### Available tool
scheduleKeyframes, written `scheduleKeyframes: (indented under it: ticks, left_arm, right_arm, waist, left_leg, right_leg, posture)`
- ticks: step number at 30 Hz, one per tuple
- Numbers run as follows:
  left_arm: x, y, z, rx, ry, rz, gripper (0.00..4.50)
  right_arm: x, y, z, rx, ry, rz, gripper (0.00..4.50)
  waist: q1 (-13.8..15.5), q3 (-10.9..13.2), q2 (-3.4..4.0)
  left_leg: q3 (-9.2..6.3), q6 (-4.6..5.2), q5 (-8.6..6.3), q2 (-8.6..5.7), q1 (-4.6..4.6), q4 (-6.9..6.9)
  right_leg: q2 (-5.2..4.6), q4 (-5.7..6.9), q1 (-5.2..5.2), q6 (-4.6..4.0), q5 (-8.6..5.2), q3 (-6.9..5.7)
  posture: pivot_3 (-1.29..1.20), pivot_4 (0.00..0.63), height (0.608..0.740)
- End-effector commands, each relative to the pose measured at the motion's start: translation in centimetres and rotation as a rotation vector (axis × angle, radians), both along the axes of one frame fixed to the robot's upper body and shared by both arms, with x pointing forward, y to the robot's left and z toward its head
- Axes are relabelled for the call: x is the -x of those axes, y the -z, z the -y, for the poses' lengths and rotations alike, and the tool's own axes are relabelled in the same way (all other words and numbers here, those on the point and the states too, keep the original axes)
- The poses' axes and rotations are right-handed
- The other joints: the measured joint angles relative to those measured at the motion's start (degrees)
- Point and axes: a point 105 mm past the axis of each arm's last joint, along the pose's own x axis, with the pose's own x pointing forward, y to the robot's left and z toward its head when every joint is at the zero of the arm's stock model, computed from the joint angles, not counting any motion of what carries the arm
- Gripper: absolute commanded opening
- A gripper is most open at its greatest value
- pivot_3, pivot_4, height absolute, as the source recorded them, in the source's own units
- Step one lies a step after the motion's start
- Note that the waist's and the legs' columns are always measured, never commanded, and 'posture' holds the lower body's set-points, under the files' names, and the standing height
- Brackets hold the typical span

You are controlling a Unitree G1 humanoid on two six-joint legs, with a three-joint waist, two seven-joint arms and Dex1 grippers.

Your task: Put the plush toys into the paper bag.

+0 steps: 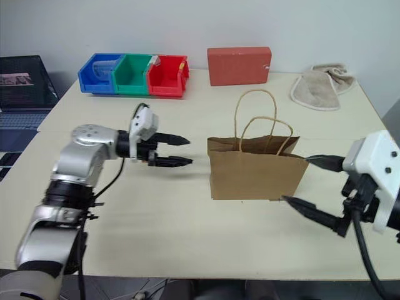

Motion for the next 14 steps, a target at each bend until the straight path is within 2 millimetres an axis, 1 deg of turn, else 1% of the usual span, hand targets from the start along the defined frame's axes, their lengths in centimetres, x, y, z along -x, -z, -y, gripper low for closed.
scheduleKeyframes:
  ticks: [1,4,7,10,14]
  left_arm:
    - [0.9,-1.8,-1.0,-0.06,-0.035,0.085,3.42]
    - [1.4,-3.5,-2.4,-0.039,-0.097,0.11,3.42]
    - [1.7,-3.9,-3.1,-0.048,-0.123,0.104,3.42]
    - [1.7,-3.9,-3.3,-0.051,-0.133,0.092,3.42]
    - [1.7,-3.8,-3.2,-0.041,-0.128,0.077,3.42]
  right_arm:
    - [0.3,-1.3,1.8,0.061,0.012,0.019,4.5]
    - [0.4,-2.2,3.9,0.102,0.043,0.009,4.5]
    - [0.8,-2.7,5.0,0.125,0.052,-0.002,4.5]
    - [0.9,-2.9,5.5,0.137,0.052,-0.008,4.5]
    - [0.8,-2.8,5.5,0.15,0.044,-0.012,4.5]
  waist:
    - [0.4,0.0,0.0]
    - [0.6,0.0,-0.01]
    - [0.2,0.0,-0.02]
    - [0.1,0.0,-0.02]
    - [0.1,0.0,-0.02]
  left_leg:
    - [-0.01,0.0,0.0,0.0,0.0,0.0]
    - [-0.02,0.0,0.0,-0.01,0.0,0.02]
    - [0.0,0.0,0.0,0.0,0.02,0.04]
    - [0.02,0.0,0.0,0.0,0.04,0.03]
    - [0.04,0.0,0.0,0.0,0.03,0.03]
  right_leg:
    - [0.0,0.0,0.01,0.0,0.0,-0.01]
    - [-0.01,-0.01,0.03,0.0,0.0,-0.04]
    - [-0.01,-0.02,0.03,0.0,0.0,-0.04]
    - [0.0,-0.01,0.03,0.0,0.0,-0.03]
    - [0.0,-0.01,0.03,0.0,0.0,-0.02]
  posture:
    - [0.0,0.15,0.74]
    - [0.0,0.15,0.74]
    - [0.0,0.15,0.74]
    - [0.0,0.15,0.74]
    - [0.0,0.15,0.74]
